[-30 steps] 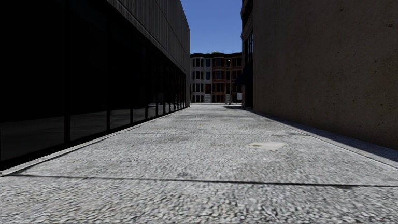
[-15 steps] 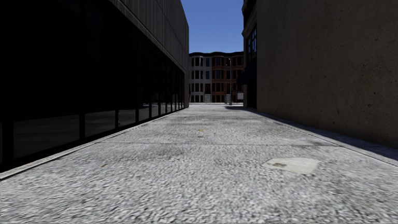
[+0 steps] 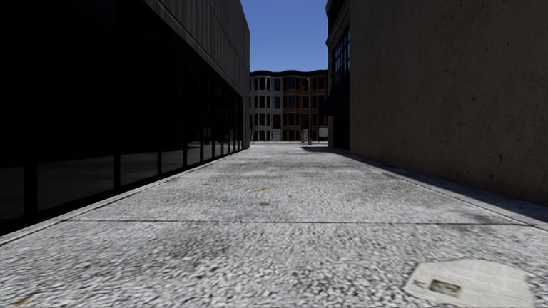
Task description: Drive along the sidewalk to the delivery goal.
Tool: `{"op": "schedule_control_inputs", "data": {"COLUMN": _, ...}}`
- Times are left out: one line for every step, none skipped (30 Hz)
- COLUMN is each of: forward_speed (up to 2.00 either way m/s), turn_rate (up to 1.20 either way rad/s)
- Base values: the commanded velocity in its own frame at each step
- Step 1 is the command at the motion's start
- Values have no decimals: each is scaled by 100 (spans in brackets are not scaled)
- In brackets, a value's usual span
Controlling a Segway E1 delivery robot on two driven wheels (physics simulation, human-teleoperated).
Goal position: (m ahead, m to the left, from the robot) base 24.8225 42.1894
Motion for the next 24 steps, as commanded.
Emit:
{"op": "schedule_control_inputs", "data": {"forward_speed": 200, "turn_rate": 0}}
{"op": "schedule_control_inputs", "data": {"forward_speed": 200, "turn_rate": -45}}
{"op": "schedule_control_inputs", "data": {"forward_speed": 200, "turn_rate": -120}}
{"op": "schedule_control_inputs", "data": {"forward_speed": 200, "turn_rate": -120}}
{"op": "schedule_control_inputs", "data": {"forward_speed": 200, "turn_rate": -120}}
{"op": "schedule_control_inputs", "data": {"forward_speed": 200, "turn_rate": -71}}
{"op": "schedule_control_inputs", "data": {"forward_speed": 200, "turn_rate": -6}}
{"op": "schedule_control_inputs", "data": {"forward_speed": 200, "turn_rate": 0}}
{"op": "schedule_control_inputs", "data": {"forward_speed": 200, "turn_rate": 0}}
{"op": "schedule_control_inputs", "data": {"forward_speed": 200, "turn_rate": 0}}
{"op": "schedule_control_inputs", "data": {"forward_speed": 200, "turn_rate": 0}}
{"op": "schedule_control_inputs", "data": {"forward_speed": 200, "turn_rate": 0}}
{"op": "schedule_control_inputs", "data": {"forward_speed": 200, "turn_rate": 0}}
{"op": "schedule_control_inputs", "data": {"forward_speed": 200, "turn_rate": 0}}
{"op": "schedule_control_inputs", "data": {"forward_speed": 200, "turn_rate": 0}}
{"op": "schedule_control_inputs", "data": {"forward_speed": 200, "turn_rate": 0}}
{"op": "schedule_control_inputs", "data": {"forward_speed": 200, "turn_rate": 0}}
{"op": "schedule_control_inputs", "data": {"forward_speed": 200, "turn_rate": 0}}
{"op": "schedule_control_inputs", "data": {"forward_speed": 200, "turn_rate": 0}}
{"op": "schedule_control_inputs", "data": {"forward_speed": 200, "turn_rate": 0}}
{"op": "schedule_control_inputs", "data": {"forward_speed": 200, "turn_rate": 0}}
{"op": "schedule_control_inputs", "data": {"forward_speed": 200, "turn_rate": 0}}
{"op": "schedule_control_inputs", "data": {"forward_speed": 200, "turn_rate": 0}}
{"op": "schedule_control_inputs", "data": {"forward_speed": 200, "turn_rate": 0}}
